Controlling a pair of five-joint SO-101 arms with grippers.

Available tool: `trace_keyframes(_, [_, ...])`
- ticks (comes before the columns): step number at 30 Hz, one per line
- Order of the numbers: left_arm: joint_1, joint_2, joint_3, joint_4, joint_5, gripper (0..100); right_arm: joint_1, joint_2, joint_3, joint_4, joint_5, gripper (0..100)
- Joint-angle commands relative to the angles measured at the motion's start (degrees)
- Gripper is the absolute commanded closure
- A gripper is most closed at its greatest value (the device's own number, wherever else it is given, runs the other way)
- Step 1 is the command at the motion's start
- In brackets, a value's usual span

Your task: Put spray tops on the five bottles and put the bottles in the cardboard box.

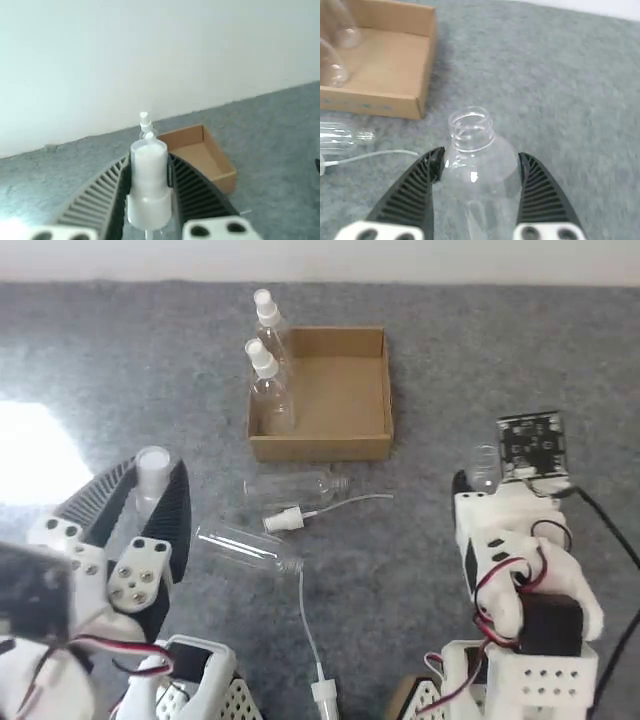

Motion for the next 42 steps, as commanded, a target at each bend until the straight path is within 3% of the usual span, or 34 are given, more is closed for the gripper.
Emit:
trace_keyframes(1, [-0.2, -3.1, 5.0, -5.5, 3.3, 99, -4.4, -1.5, -0.6, 0.7, 1.0, 94.6])
trace_keyframes(14, [-0.2, -25.8, 37.1, -30.2, 9.5, 99, -12.5, -1.5, -0.5, 1.9, 1.1, 94.6])
trace_keyframes(20, [-0.1, -25.9, 40.7, -35.6, 15.9, 99, -16.1, -5.5, 1.0, 3.2, 1.7, 94.6])
trace_keyframes(28, [0.7, -26.3, 48.0, -47.5, 25.4, 99, -21.2, -24.0, 13.6, -2.2, 6.7, 94.3])
trace_keyframes(35, [10.0, -26.3, 48.0, -50.6, 25.7, 99, -24.7, -33.7, 22.1, -6.6, 8.5, 94.3])
trace_keyframes(42, [11.9, -25.8, 48.6, -57.2, 25.6, 99, -29.1, -33.5, 27.4, -11.2, 9.0, 94.5])
